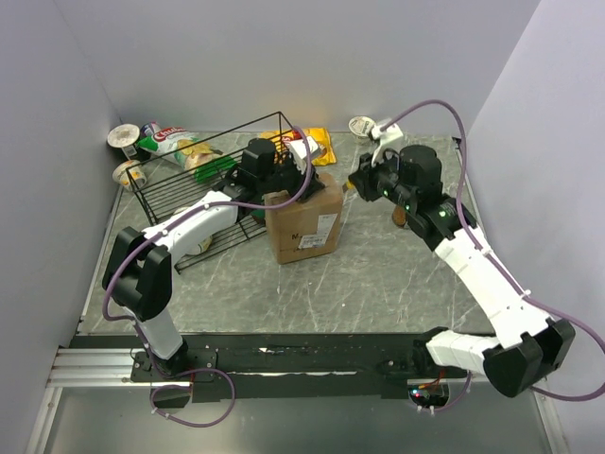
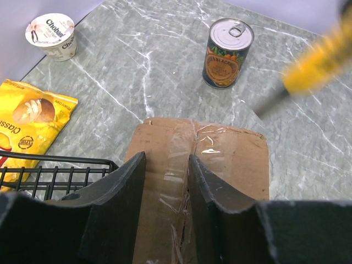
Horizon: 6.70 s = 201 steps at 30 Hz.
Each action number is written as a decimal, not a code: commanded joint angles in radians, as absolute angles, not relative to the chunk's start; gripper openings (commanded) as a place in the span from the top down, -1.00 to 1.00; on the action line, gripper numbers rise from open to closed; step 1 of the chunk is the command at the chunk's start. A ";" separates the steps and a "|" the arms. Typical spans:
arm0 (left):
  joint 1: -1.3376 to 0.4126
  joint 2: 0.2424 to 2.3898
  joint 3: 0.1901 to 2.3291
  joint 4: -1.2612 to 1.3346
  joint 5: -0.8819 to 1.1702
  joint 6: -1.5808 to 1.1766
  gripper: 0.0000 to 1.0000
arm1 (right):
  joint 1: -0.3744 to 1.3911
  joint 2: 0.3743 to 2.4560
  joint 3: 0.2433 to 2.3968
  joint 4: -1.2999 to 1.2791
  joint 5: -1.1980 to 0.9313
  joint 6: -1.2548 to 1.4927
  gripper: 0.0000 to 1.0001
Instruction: Unpack the express box
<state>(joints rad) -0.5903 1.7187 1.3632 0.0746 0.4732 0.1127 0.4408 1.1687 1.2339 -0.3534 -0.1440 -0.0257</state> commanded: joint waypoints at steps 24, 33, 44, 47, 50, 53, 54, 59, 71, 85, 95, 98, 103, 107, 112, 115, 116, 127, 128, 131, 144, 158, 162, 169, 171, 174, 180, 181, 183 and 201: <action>-0.614 1.723 1.285 -0.098 0.460 0.126 0.18 | 0.445 1.381 1.365 -0.189 -0.183 -0.038 1.00; -0.615 1.729 1.289 -0.094 0.449 0.127 0.20 | 0.451 1.335 1.299 -0.209 -0.169 -0.064 1.00; -0.614 1.753 1.284 -0.078 0.377 0.086 0.61 | 0.462 1.221 1.246 -0.359 -0.192 -0.052 1.00; -0.614 1.758 1.282 -0.081 0.371 0.087 0.67 | 0.466 1.191 1.235 -0.408 -0.195 -0.035 1.00; -0.614 1.764 1.279 -0.080 0.367 0.086 0.75 | 0.472 1.164 1.226 -0.449 -0.198 -0.025 1.00; -0.614 1.770 1.278 -0.078 0.370 0.075 0.79 | 0.474 1.143 1.221 -0.494 -0.199 -0.021 1.00; -0.614 1.772 1.279 -0.077 0.371 0.075 0.80 | 0.474 1.138 1.223 -0.503 -0.199 -0.020 1.00; -0.614 1.769 1.296 -0.080 0.425 0.081 0.60 | 0.472 1.102 1.294 -0.627 -0.206 -0.012 1.00; -0.614 1.680 1.469 -0.130 0.666 0.120 -0.37 | 0.279 1.044 1.240 -0.594 -0.429 -0.089 1.00; -0.545 1.605 1.497 -0.163 0.733 0.132 -0.61 | 0.101 1.340 1.037 -0.612 -0.934 -0.117 0.65; -0.528 1.557 1.419 -0.181 0.719 0.158 -0.66 | -0.023 1.512 0.989 -0.589 -0.905 -0.080 -0.06; -0.525 1.549 1.402 -0.179 0.715 0.163 -0.67 | -0.035 1.523 0.989 -0.597 -0.870 -0.089 -0.32; -0.514 1.546 1.382 -0.173 0.718 0.160 -0.68 | -0.075 1.506 1.014 -0.649 -0.804 -0.126 -0.81; -0.508 1.545 1.371 -0.170 0.716 0.160 -0.68 | -0.147 1.508 1.069 -0.761 -0.674 -0.195 -1.00; -0.500 1.548 1.373 -0.170 0.719 0.167 -0.68 | -0.261 1.554 1.173 -0.908 -0.673 -0.302 -1.00; -0.494 1.548 1.399 -0.187 0.724 0.187 -0.67 | -0.273 1.536 1.232 -1.003 -0.816 -0.348 -1.00; -0.492 1.548 1.408 -0.196 0.715 0.199 -0.67 | -0.264 1.523 1.252 -1.044 -0.856 -0.357 -1.00; -0.488 1.589 1.502 -0.382 0.608 0.552 -0.58 | 0.236 1.247 1.258 -0.432 -0.637 -0.256 -1.00; -0.488 1.588 1.503 -0.394 0.600 0.596 -0.58 | 0.251 1.268 1.270 -0.414 -0.623 -0.233 -0.97; -0.488 1.588 1.500 -0.426 0.580 0.649 -0.57 | 0.313 1.367 1.333 -0.393 -0.623 -0.175 -0.86; -0.495 1.624 1.473 -0.463 0.617 0.741 -0.54 | 0.439 1.497 1.278 -0.356 -0.503 -0.155 -0.79; -0.569 1.609 1.368 -0.508 0.614 0.982 -0.44 | 0.440 1.505 1.224 -0.348 -0.538 -0.087 -0.78; -0.574 1.649 1.374 -0.526 0.572 0.950 -0.39 | 0.439 1.522 1.221 -0.345 -0.548 -0.080 -0.79; -0.589 1.671 1.318 -0.358 0.342 0.847 -0.22 | 0.439 1.517 1.212 -0.348 -0.558 -0.080 -0.79; -0.592 1.658 1.318 -0.335 0.336 0.822 -0.09 | 0.440 1.516 1.209 -0.350 -0.558 -0.081 -0.79; -0.592 1.631 1.336 -0.321 0.351 0.807 0.19 | 0.440 1.513 1.200 -0.351 -0.558 -0.081 -0.79; -0.578 1.565 1.364 -0.293 0.400 0.717 0.67 | 0.440 1.503 1.183 -0.356 -0.558 -0.097 -0.79; -0.562 1.563 1.388 -0.290 0.406 0.680 0.77 | 0.439 1.502 1.178 -0.356 -0.558 -0.098 -0.79; -0.540 1.580 1.410 -0.274 0.425 0.545 0.87 | 0.440 1.500 1.174 -0.356 -0.557 -0.101 -0.79; -0.472 1.603 1.424 -0.365 0.576 0.470 0.11 | 0.440 1.436 1.097 -0.354 -0.546 -0.129 -0.79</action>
